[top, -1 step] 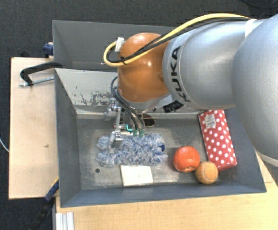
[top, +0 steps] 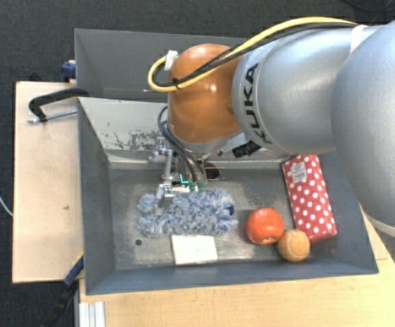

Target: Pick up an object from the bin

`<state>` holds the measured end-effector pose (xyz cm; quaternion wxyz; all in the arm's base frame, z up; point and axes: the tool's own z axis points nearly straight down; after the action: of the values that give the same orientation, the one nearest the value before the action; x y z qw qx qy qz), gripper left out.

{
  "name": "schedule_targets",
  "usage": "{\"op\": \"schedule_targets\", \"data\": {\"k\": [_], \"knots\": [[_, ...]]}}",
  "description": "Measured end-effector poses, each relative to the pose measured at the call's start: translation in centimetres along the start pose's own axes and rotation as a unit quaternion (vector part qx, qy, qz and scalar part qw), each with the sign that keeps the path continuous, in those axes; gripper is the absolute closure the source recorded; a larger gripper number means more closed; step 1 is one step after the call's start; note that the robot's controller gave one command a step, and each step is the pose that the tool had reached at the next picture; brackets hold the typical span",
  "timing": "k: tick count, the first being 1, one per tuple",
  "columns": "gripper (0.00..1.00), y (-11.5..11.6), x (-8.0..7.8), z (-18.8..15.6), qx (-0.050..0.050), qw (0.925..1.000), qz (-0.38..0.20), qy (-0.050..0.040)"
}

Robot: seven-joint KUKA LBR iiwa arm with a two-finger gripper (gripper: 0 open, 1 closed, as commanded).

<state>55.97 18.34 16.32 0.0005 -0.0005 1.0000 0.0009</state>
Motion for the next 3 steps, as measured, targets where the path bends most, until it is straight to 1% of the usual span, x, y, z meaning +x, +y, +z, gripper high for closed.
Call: {"op": "schedule_targets", "data": {"k": [1,3], "knots": [[1.0,-0.95,-1.47,8.37,-0.001,0.9857,-0.168,-0.0031],[1.0,-0.94,-1.47,8.37,-0.001,0.9857,-0.168,-0.0029]]}}
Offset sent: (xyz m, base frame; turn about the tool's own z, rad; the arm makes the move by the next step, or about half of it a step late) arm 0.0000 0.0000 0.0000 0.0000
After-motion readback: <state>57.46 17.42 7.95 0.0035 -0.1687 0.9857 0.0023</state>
